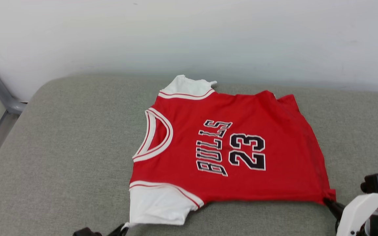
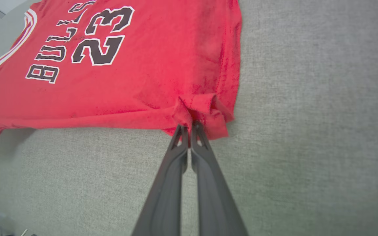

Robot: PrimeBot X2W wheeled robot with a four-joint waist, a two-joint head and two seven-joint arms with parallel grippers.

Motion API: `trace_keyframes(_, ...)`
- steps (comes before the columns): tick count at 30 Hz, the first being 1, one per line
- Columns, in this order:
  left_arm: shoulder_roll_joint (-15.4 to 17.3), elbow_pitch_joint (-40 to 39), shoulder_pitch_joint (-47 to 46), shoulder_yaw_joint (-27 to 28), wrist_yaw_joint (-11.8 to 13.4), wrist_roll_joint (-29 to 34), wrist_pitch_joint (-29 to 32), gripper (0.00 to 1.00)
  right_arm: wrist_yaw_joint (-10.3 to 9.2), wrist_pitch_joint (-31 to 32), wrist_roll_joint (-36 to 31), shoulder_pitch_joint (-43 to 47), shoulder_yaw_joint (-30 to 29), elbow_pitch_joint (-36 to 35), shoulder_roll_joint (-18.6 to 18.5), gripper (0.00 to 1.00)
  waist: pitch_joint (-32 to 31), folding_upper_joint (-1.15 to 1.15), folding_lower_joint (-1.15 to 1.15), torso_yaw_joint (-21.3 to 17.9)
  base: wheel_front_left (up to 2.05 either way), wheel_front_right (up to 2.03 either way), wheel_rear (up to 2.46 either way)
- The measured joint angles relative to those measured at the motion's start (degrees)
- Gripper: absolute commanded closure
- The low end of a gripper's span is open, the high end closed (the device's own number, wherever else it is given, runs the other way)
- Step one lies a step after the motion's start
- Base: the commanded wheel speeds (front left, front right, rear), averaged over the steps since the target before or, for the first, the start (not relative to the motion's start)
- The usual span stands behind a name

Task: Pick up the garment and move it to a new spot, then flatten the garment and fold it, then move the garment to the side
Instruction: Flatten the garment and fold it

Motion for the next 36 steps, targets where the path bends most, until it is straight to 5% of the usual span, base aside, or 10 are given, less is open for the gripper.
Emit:
trace_keyframes(11, 4.07, -9.94, 8.17, -2.09, 0.63, -1.05, 3.46, 1.00, -0.02, 13.08, 4.06, 12.11, 2.36, -17.08, -6.10, 1.00, -1.33, 0.00, 0.01, 0.12, 0.00, 0.00, 0.00)
trace_keyframes(18, 4.07, -12.02, 4.00, 0.70, 1.56, -0.12, 1.12, 1.00, -0.02, 17.75, 2.91, 12.94, -1.22, -24.19, -5.57, 1.00, -0.75, 0.00, 0.01, 0.15, 0.00, 0.00, 0.00)
trace_keyframes(36, 1.32, 1.80, -19.61, 3.11, -4.94, 0.75, -0.35, 1.00, -0.02, 24.09, -2.88, -4.26, -0.52, -22.26, -4.35, 1.00, 11.04, 0.00, 0.02, -1.48, 0.00, 0.00, 0.00)
